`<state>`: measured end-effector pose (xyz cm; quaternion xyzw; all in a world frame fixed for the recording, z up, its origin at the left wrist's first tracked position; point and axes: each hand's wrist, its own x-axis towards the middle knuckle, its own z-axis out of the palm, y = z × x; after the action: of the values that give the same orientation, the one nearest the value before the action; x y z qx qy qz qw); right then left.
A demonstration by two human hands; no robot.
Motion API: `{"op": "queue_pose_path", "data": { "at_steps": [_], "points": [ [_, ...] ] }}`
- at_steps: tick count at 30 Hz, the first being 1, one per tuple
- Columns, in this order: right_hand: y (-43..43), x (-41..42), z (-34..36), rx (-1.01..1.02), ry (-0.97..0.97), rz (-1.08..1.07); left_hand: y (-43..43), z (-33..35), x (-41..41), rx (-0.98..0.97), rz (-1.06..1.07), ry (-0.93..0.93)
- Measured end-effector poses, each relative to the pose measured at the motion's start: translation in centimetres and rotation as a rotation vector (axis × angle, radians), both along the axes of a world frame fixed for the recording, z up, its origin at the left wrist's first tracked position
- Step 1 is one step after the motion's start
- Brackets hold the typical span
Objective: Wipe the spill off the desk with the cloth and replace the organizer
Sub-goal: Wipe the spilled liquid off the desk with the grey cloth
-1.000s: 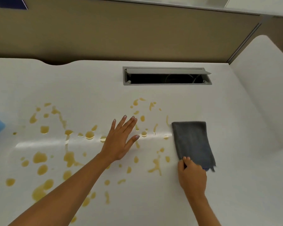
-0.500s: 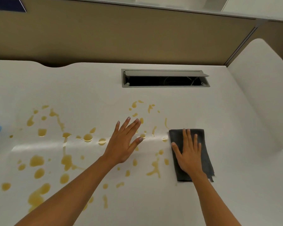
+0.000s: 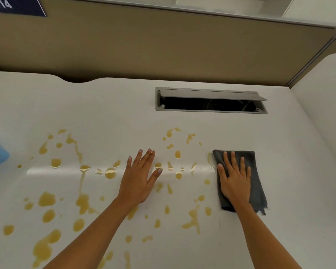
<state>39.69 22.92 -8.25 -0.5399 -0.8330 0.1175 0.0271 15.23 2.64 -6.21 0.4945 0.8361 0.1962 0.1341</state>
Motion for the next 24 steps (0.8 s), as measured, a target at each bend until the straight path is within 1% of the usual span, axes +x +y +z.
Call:
{"op": "queue_pose_path", "data": {
  "at_steps": [3,5,8,11,14,18,21,24],
  "points": [
    [3.3,-3.2,0.2,-0.002,0.016,0.001,-1.2,0.2,-0.5,0.031,0.047,-0.035],
    [5.5,-5.7,0.4,-0.018,0.031,0.042,-1.8,0.5,-0.6,0.047,0.074,-0.061],
    [7.6,-9.3,0.4,-0.015,0.024,0.163,-2.3,1.0,-0.4,0.072,0.088,-0.097],
    [7.7,-11.8,0.4,-0.007,0.029,0.305,-2.3,1.5,-0.2,0.091,0.068,-0.096],
    [5.3,-12.8,0.4,-0.036,0.068,0.498,-2.0,1.9,-0.1,0.114,0.059,-0.091],
    [-0.3,-12.2,0.4,-0.121,0.11,0.716,-1.1,2.0,0.2,0.121,0.044,-0.113],
    [-4.8,-9.8,0.3,-0.152,0.103,0.853,-0.5,1.9,0.7,0.126,0.041,-0.122],
    [-7.1,-5.9,0.3,-0.139,0.08,0.936,-0.6,1.7,1.1,0.104,0.017,-0.108]
  ]
}}
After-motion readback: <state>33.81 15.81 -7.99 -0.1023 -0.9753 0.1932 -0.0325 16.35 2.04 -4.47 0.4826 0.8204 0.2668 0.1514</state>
